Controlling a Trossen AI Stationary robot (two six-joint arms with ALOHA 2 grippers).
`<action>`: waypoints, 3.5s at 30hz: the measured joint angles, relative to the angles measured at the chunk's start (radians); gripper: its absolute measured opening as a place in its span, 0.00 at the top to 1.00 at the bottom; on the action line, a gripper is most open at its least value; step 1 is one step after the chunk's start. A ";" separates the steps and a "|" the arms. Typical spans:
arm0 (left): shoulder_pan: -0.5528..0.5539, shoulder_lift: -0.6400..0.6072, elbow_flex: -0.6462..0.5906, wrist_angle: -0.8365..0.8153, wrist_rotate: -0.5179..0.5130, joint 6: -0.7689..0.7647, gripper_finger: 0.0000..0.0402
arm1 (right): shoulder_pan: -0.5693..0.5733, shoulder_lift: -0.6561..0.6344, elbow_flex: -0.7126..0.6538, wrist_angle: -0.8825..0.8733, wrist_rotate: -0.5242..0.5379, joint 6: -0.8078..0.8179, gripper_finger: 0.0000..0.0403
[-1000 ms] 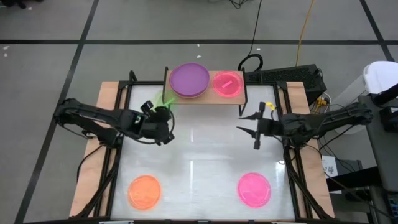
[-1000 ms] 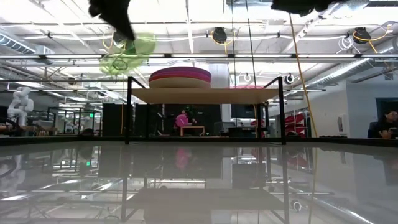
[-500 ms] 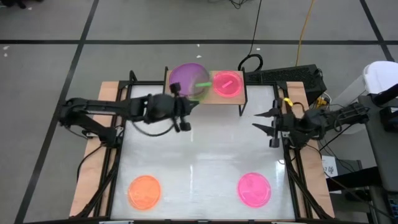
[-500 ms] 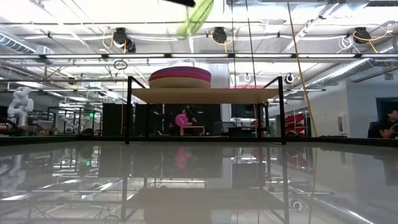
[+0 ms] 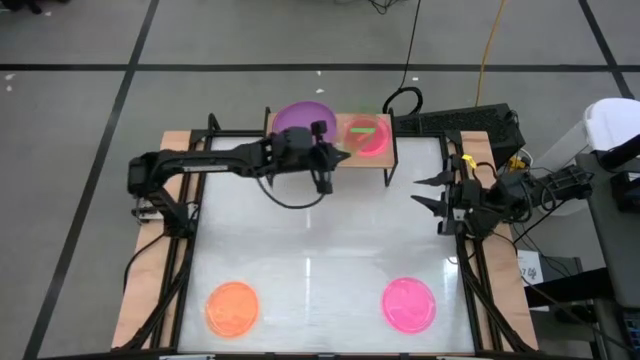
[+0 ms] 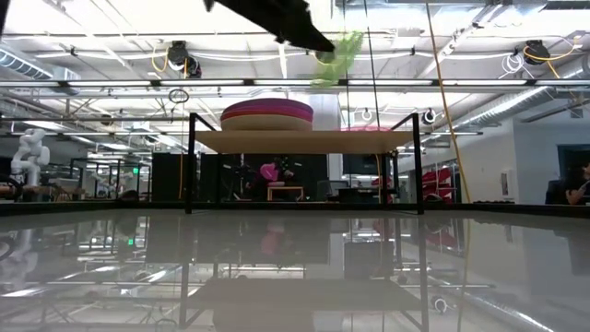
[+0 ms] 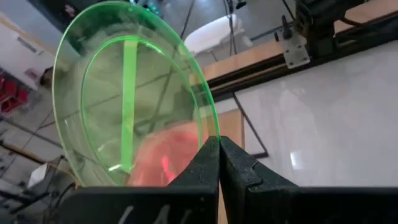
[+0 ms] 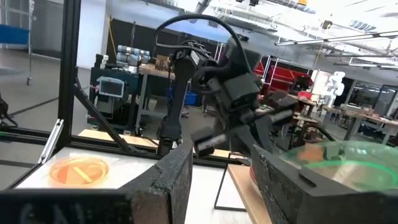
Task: Place and stack plates onto a shelf
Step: Stack the light green plate on top of the light pink plate on the shelf, then stack the light pink plate on top of the light green plate on the shelf
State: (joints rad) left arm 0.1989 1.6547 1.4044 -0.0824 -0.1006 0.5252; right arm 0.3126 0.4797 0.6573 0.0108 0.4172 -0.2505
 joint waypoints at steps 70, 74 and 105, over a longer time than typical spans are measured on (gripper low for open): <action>-0.577 -0.428 -0.576 0.520 -0.445 -0.283 0.74 | 0.028 0.507 0.050 -0.466 -0.575 0.469 0.64; -0.581 -0.428 -0.643 0.648 -0.472 -0.286 0.74 | 0.060 0.629 0.022 -0.444 -0.694 0.529 0.64; -0.581 -0.428 -0.648 0.623 -0.476 -0.363 0.74 | 0.079 0.939 -0.016 -0.331 -0.703 0.570 0.79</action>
State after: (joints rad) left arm -0.3820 1.2263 0.7563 0.5404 -0.5762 0.1622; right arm 0.3920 1.4192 0.6411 -0.3203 -0.2859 0.3197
